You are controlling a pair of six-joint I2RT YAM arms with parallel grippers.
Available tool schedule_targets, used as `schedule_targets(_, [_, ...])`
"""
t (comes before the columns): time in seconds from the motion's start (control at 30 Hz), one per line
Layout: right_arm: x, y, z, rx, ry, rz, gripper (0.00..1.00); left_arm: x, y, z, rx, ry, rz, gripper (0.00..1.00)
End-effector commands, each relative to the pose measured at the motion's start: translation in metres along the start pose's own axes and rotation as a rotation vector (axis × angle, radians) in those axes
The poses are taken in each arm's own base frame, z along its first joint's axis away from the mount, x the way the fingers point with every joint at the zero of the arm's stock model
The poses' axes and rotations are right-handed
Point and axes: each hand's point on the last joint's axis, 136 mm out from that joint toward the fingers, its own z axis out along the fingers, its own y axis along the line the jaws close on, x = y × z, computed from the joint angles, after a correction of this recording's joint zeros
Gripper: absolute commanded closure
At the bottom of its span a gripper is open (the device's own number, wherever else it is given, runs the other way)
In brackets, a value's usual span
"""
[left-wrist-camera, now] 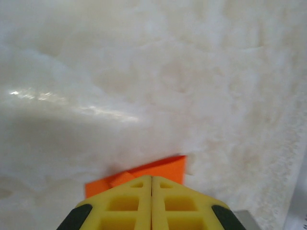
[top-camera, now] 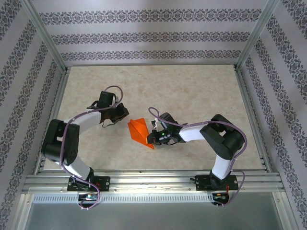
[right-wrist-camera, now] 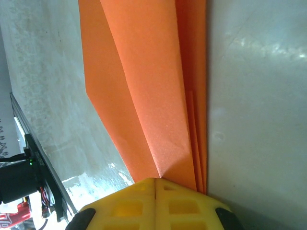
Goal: Fold a paper plane with a square sheet of paper (pick it up from the middle)
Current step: Fourth fold the wing at the center of the table.
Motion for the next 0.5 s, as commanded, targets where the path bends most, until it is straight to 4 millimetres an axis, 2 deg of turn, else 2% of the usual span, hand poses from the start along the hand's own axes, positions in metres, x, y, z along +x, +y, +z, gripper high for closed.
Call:
schedule_targets(0.0, [0.033, -0.043, 0.005, 0.132, 0.112, 0.096, 1.0, 0.01, -0.024, -0.011, 0.028, 0.001, 0.071, 0.91])
schedule_targets(0.13, [0.033, -0.044, 0.004, 0.132, 0.11, 0.099, 1.0, 0.048, -0.047, 0.006, 0.12, 0.081, 0.119, 0.92])
schedule_targets(0.23, [0.033, -0.044, 0.005, 0.131, 0.111, 0.1, 1.0, 0.075, -0.048, 0.022, 0.121, 0.141, 0.141, 0.92])
schedule_targets(0.33, [0.033, -0.043, 0.005, 0.128, 0.111, 0.099, 1.0, 0.09, -0.035, 0.038, 0.088, 0.179, 0.129, 0.92])
schedule_targets(0.47, [0.031, -0.04, 0.003, 0.122, 0.108, 0.095, 1.0, 0.098, -0.008, 0.052, 0.02, 0.196, 0.097, 0.93])
